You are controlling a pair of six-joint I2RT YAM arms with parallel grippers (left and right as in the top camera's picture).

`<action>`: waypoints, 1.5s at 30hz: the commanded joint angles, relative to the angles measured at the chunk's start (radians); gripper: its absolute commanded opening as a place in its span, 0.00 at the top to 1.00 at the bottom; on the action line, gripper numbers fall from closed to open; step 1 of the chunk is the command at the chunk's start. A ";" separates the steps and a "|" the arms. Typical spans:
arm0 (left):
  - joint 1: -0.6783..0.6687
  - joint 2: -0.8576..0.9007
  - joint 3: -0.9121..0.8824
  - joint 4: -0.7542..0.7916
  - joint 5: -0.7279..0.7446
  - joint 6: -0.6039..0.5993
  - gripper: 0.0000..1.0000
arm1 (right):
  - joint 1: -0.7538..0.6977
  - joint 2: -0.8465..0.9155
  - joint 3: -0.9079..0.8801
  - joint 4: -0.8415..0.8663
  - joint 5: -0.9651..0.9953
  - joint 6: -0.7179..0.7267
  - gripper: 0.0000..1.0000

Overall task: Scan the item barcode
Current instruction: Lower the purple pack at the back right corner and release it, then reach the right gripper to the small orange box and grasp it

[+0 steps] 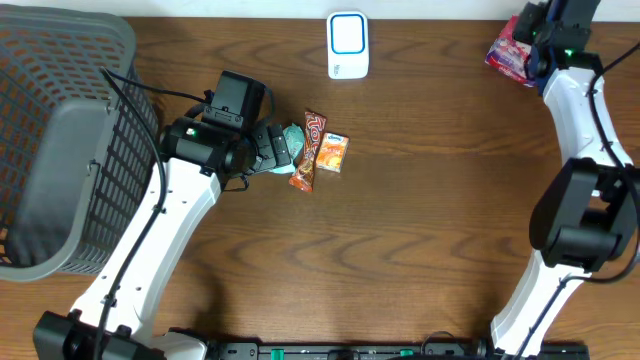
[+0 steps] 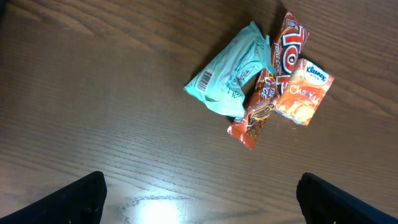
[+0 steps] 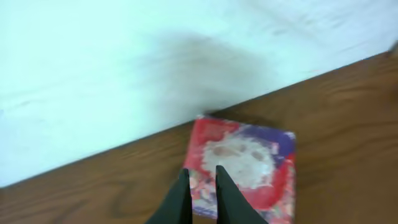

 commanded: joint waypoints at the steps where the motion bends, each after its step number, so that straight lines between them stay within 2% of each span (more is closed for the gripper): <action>1: 0.003 0.004 -0.003 -0.003 -0.010 -0.013 0.03 | 0.002 0.139 -0.011 0.073 -0.005 -0.011 0.88; 8: 0.003 0.004 -0.003 -0.003 -0.010 -0.013 0.02 | -0.004 0.270 -0.011 0.139 0.005 -0.019 0.83; 15: 0.003 0.004 -0.003 -0.003 -0.010 -0.013 0.02 | -0.035 0.269 -0.011 0.016 0.268 -0.018 0.87; 19: 0.003 0.004 -0.003 -0.003 -0.010 -0.013 0.02 | -0.054 0.220 -0.011 -0.053 0.288 -0.060 0.87; 22: 0.003 0.004 -0.003 -0.003 -0.010 -0.013 0.02 | -0.050 0.153 -0.011 -0.071 0.289 -0.139 0.80; 27: 0.003 0.004 -0.003 -0.003 -0.010 -0.013 0.02 | -0.040 0.048 -0.011 -0.087 0.251 -0.150 0.68; 29: 0.003 0.004 -0.003 -0.003 -0.010 -0.013 0.02 | -0.035 0.012 -0.011 -0.106 0.169 -0.150 0.62; 31: 0.003 0.004 -0.003 -0.003 -0.010 -0.013 0.02 | -0.033 -0.008 -0.011 -0.137 0.056 -0.149 0.51; 32: 0.003 0.004 -0.003 -0.003 -0.010 -0.013 0.02 | -0.032 -0.013 -0.011 -0.156 -0.008 -0.149 0.38; 33: 0.003 0.004 -0.003 -0.003 -0.010 -0.013 0.02 | -0.031 -0.014 -0.011 -0.177 -0.071 -0.149 0.31; 34: 0.003 0.004 -0.003 -0.003 -0.010 -0.013 0.02 | -0.026 -0.016 -0.011 -0.230 -0.196 -0.145 0.12; 35: 0.003 0.004 -0.003 -0.003 -0.010 -0.013 0.02 | -0.023 -0.016 -0.011 -0.272 -0.294 -0.144 0.01; 38: 0.003 0.004 -0.003 -0.003 -0.010 -0.013 0.02 | -0.014 -0.018 -0.011 -0.393 -0.578 -0.110 0.01; 39: 0.003 0.004 -0.003 -0.003 -0.010 -0.013 0.02 | -0.008 -0.017 -0.011 -0.467 -0.759 -0.081 0.01; 40: 0.003 0.004 -0.003 -0.003 -0.010 -0.013 0.02 | -0.003 -0.017 -0.011 -0.513 -0.857 -0.074 0.01; 42: 0.003 0.004 -0.003 -0.003 -0.010 -0.013 0.02 | 0.016 -0.017 -0.011 -0.595 -0.988 -0.074 0.01; 45: 0.003 0.004 -0.003 -0.003 -0.010 -0.013 0.02 | 0.063 -0.017 -0.011 -0.685 -1.034 -0.075 0.01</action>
